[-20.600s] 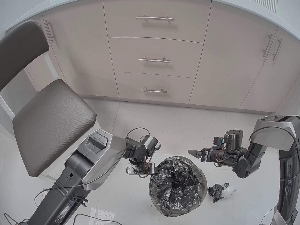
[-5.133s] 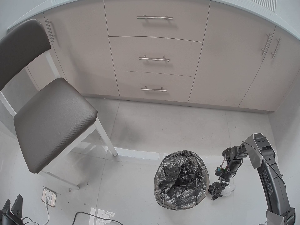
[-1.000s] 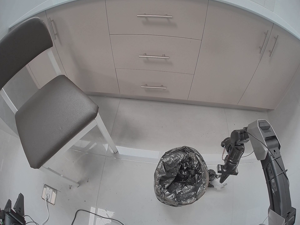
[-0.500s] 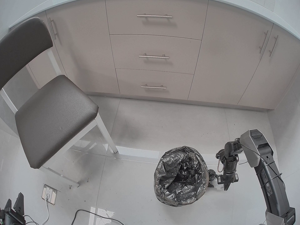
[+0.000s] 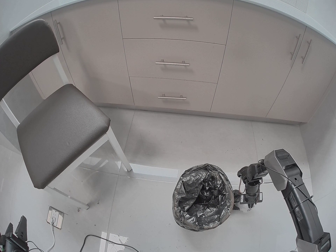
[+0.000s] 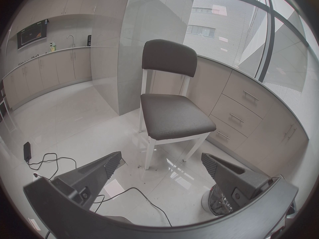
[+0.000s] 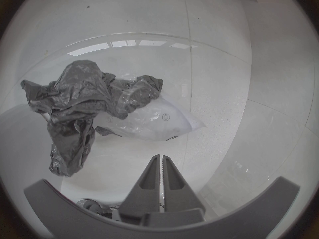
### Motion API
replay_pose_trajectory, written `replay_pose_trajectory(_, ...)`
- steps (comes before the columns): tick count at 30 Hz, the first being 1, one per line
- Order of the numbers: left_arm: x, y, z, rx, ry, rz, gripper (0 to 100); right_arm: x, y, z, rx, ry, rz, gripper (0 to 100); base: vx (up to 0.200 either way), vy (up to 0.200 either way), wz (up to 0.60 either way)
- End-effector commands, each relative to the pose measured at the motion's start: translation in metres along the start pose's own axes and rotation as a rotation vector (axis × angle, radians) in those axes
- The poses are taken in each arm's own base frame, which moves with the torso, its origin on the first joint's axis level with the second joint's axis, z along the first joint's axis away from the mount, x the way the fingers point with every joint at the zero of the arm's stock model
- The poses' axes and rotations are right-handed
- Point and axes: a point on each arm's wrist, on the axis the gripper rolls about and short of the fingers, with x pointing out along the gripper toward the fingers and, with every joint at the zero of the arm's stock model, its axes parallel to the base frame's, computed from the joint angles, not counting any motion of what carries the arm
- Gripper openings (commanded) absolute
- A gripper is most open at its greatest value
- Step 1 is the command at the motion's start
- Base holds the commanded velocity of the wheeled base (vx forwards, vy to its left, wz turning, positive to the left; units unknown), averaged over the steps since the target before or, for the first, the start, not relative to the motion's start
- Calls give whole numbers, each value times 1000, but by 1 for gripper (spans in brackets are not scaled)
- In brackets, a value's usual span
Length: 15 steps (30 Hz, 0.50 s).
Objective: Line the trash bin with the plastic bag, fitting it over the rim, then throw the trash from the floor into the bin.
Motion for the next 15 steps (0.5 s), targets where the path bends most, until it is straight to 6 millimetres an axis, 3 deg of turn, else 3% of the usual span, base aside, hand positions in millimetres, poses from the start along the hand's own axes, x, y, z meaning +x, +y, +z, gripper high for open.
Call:
replay_pose_trajectory(1,0,0,0,-1,2,1,100,-16,-6,9,16,-36,16,0,0,0,0)
replay_pose_trajectory(5,0,0,0,-1,1,0,100,-31,-12,16,7,-60,39,0,0,0,0)
replay_pose_trajectory(6,0,0,0,0,1,2,100,-33,-15,18,-28,-64,49,100,0,0,0)
replay_pose_trajectory(15,0,0,0,-1,2,1,100,-37,-18,22,-113,-59,128,100,0,0,0)
